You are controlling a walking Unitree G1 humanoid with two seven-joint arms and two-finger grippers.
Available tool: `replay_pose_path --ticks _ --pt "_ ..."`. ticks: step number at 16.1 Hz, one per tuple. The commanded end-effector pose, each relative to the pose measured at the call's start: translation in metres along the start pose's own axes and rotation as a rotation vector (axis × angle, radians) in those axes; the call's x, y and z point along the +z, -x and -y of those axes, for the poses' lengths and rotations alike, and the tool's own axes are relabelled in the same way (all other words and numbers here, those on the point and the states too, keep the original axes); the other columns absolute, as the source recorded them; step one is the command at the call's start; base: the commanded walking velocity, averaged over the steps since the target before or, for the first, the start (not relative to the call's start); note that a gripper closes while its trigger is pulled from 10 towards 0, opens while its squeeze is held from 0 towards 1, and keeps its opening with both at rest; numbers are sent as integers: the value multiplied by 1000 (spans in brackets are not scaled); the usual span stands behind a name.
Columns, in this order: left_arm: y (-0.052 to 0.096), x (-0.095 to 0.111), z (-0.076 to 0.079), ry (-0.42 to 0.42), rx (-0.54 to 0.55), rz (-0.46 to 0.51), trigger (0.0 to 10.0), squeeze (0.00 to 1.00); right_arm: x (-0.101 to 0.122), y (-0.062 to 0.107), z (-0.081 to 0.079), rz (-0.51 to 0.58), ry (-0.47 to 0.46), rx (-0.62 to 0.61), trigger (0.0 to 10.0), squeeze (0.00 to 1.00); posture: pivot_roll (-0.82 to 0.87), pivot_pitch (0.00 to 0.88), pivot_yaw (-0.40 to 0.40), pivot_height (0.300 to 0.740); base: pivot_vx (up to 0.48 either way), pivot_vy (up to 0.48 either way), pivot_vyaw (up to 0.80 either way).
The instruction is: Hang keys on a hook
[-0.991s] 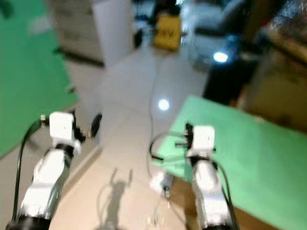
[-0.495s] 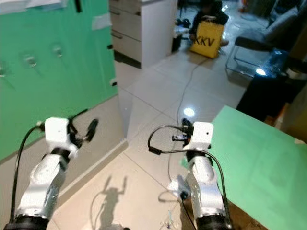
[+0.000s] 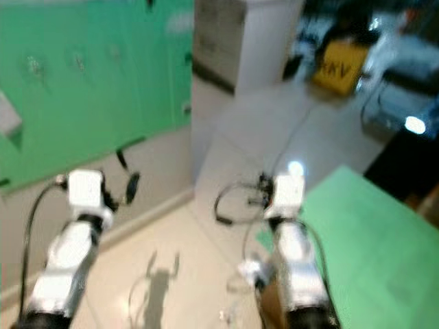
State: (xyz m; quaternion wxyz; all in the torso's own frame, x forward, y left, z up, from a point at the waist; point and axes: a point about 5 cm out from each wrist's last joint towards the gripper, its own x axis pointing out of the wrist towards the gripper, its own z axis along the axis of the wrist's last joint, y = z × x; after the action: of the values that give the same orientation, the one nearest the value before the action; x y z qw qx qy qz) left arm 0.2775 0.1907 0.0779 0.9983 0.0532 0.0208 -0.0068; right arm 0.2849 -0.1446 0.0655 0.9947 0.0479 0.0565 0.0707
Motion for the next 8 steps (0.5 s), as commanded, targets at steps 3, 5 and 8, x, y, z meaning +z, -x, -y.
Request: replay_pose_path --ticks 3,5,8 --pt "-2 7 0 -74 11 31 10000 0 -5 6 6 -12 183 14 10000 0 17 0 -6 740 0 -90 525" --pt "18 -2 -9 -168 -30 16 10000 0 -15 17 9 -44 407 36 10000 0 13 0 -10 740 0 0 516" --pt "15 -6 -5 -51 0 0 10000 0 -29 23 18 -132 326 28 10000 0 19 0 -45 740 0 0 338"
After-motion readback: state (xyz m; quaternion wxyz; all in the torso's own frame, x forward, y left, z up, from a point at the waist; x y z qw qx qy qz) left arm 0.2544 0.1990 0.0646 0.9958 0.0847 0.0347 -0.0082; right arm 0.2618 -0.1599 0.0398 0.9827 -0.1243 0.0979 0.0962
